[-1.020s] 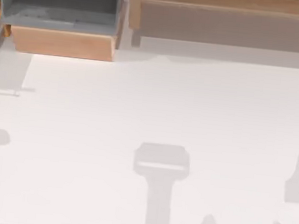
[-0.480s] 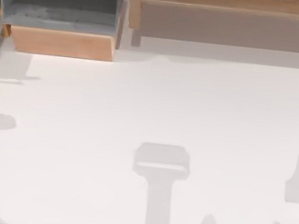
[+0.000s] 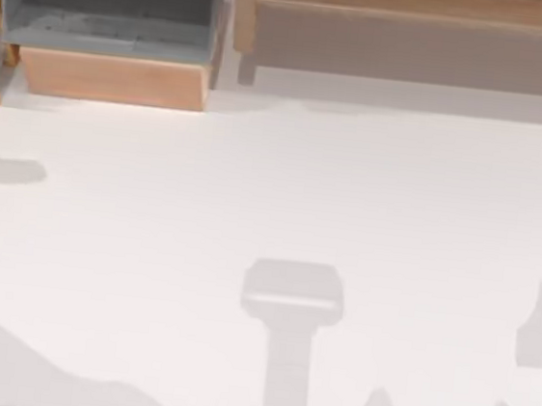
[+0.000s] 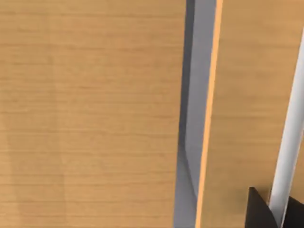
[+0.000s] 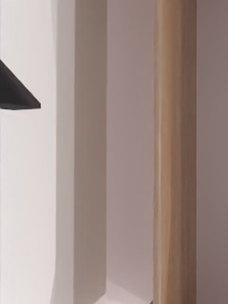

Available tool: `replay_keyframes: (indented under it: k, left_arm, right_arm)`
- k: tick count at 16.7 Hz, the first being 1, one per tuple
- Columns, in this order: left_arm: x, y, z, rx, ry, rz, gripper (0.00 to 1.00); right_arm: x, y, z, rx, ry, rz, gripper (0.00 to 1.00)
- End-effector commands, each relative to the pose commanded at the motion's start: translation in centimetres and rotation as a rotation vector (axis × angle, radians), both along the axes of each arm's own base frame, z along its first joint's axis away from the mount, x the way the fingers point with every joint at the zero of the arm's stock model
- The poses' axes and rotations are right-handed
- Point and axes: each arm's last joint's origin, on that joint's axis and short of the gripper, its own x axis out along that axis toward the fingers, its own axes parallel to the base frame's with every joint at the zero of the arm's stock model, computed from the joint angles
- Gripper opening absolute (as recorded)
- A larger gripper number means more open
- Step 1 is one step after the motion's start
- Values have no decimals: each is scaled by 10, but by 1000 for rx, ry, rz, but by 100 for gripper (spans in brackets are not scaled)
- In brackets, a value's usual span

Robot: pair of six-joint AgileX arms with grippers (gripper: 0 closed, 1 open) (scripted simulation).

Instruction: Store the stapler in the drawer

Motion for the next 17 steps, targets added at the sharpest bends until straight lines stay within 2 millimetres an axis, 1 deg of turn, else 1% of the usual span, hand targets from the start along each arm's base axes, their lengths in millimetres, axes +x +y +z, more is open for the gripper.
replay_keyframes:
  k: [3, 5, 7, 10, 12, 14, 17]
  left_arm:
    - [-2, 1, 0, -2, 2, 3, 0]
    - [2, 1, -2, -3, 7, 1, 0]
    - [15, 2, -3, -2, 9, 2, 0]
    - [43, 3, 0, 4, -4, 3, 0]
    - [57, 2, 0, 2, -2, 3, 0]
    - [62, 0, 0, -2, 2, 3, 0]
    - [62, 0, 0, -2, 2, 3, 0]
  right_arm:
    - [0, 0, 0, 0, 0, 0, 100]
    - [0, 0, 0, 0, 0, 0, 100]
    - [0, 0, 0, 0, 0, 0, 100]
    - [0, 0, 0, 0, 0, 0, 100]
    - [0, 0, 0, 0, 0, 0, 100]
    - [0, 0, 0, 0, 0, 0, 100]
    - [0, 0, 0, 0, 0, 0, 100]
